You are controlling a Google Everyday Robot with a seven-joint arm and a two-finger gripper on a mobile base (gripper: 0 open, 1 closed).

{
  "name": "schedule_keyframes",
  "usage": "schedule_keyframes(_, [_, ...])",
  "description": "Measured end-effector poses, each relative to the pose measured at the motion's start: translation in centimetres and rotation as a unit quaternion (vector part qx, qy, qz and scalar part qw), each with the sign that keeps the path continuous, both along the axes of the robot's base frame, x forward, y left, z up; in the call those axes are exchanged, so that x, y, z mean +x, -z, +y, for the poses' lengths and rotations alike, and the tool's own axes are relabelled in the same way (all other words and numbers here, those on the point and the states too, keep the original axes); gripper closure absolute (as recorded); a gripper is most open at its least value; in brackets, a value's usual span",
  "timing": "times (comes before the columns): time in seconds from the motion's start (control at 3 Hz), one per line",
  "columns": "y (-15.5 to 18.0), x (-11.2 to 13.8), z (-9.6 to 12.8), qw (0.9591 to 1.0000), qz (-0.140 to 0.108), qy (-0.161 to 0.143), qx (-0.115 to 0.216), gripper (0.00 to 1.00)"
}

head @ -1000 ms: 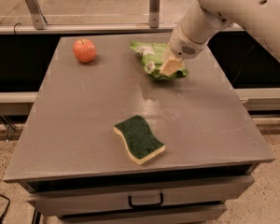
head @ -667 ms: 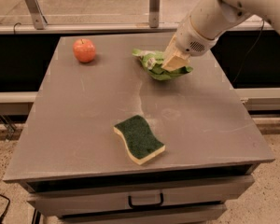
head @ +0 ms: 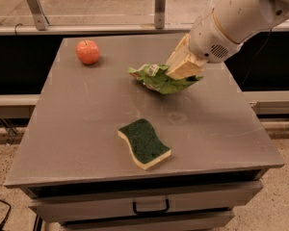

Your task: Move green rice chip bag near sponge

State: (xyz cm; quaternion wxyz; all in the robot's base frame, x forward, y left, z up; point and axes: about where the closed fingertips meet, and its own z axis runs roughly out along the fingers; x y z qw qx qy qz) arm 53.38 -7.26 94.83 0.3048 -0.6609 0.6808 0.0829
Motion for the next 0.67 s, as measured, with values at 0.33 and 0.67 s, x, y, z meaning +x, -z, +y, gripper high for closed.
schedule_keyframes(0.33, [0.0,-3.6,1.1,0.9991,0.026,-0.027,0.02,0.76])
schedule_keyframes(0.67, [0.2,-5.3,1.6,0.9979,0.04,-0.042,0.027,0.53])
